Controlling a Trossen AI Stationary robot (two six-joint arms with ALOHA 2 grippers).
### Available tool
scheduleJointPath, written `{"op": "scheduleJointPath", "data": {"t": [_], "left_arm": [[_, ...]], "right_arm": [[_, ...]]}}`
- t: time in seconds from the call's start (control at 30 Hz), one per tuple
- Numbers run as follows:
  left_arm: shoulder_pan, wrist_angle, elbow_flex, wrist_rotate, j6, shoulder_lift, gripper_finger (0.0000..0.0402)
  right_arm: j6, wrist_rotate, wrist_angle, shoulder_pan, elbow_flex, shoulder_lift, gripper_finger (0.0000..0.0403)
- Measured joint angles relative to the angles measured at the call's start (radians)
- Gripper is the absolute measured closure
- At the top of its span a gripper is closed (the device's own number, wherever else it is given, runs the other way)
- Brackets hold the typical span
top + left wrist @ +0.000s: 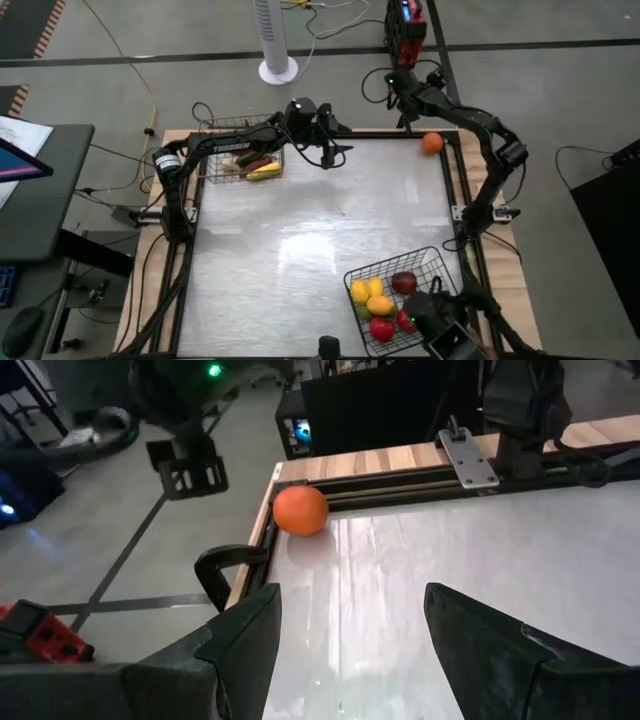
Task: Sort produce into baskets
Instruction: Move the bottom wire basket to the center of the table
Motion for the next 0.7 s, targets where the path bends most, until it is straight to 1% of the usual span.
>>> {"op": "scheduleJointPath", "data": {"t": [0.07, 0.13, 0.2, 0.27, 0.33, 0.5, 0.7], "left_arm": [[0.0, -0.016, 0.0, 0.0, 0.003, 0.0, 0.0166], [0.0, -0.039, 0.0, 0.0, 0.017, 0.0, 0.0166], [0.0, -0.051, 0.0, 0.0, 0.026, 0.0, 0.0166], [0.001, -0.057, 0.0, 0.0, 0.03, 0.0, 0.0166], [0.001, -0.059, 0.0, 0.0, 0.03, 0.0, 0.0166], [0.001, -0.059, 0.0, 0.0, 0.031, 0.0, 0.0166], [0.002, -0.061, 0.0, -0.001, 0.035, 0.0, 0.0166]], "right_arm": [[0.001, -0.001, -0.008, -0.01, 0.013, 0.035, 0.0095], [0.001, 0.025, -0.018, -0.019, 0.016, 0.075, 0.0095], [-0.002, 0.063, -0.035, -0.031, 0.016, 0.115, 0.0094], [-0.001, 0.124, -0.079, -0.041, 0.016, 0.157, 0.0095], [0.009, 0.159, -0.123, -0.046, 0.016, 0.191, 0.0095], [0.03, 0.178, -0.194, -0.031, 0.016, 0.247, 0.0095], [0.041, 0.17, -0.204, -0.025, 0.018, 0.251, 0.0095]]}}
